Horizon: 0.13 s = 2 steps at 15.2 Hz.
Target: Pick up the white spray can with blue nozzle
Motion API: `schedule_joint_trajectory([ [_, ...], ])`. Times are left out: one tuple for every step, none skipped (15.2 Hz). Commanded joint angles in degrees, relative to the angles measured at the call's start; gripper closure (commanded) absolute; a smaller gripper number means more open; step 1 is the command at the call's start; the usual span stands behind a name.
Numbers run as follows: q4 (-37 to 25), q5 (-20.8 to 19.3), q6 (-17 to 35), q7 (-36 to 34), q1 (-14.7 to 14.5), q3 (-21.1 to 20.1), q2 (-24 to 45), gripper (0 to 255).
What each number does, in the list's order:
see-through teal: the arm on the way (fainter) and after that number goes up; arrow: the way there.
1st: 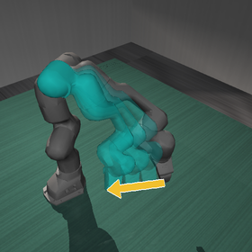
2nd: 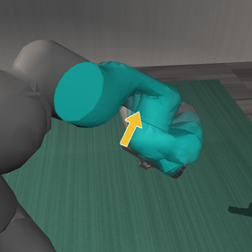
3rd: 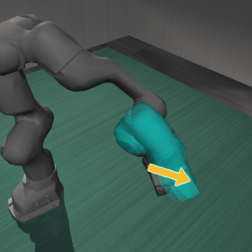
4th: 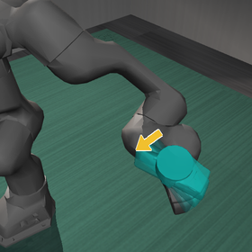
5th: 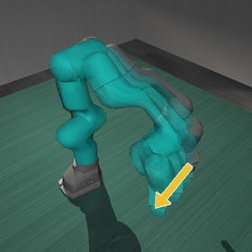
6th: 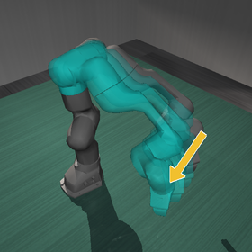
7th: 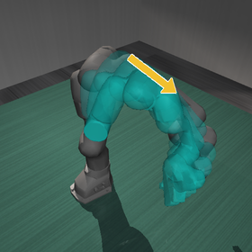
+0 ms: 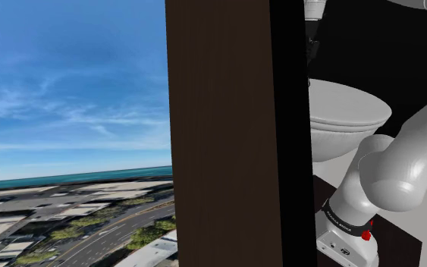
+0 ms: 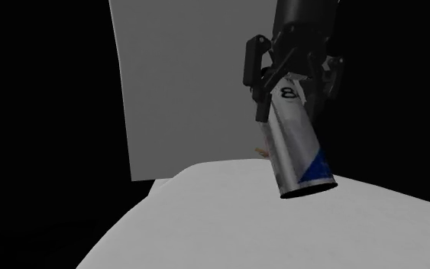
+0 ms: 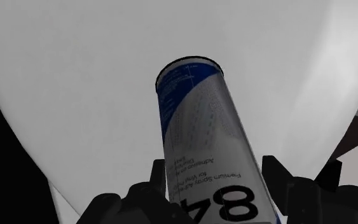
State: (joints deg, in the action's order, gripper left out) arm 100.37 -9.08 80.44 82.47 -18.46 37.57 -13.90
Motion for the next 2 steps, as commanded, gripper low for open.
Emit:
schedule_joint_trajectory([
  [-0.95, 0.03, -0.93, -0.02, -0.05, -0.12, 0.02, 255],
  [-0.96, 0.04, -0.93, -0.01, -0.05, -0.11, 0.03, 255],
])
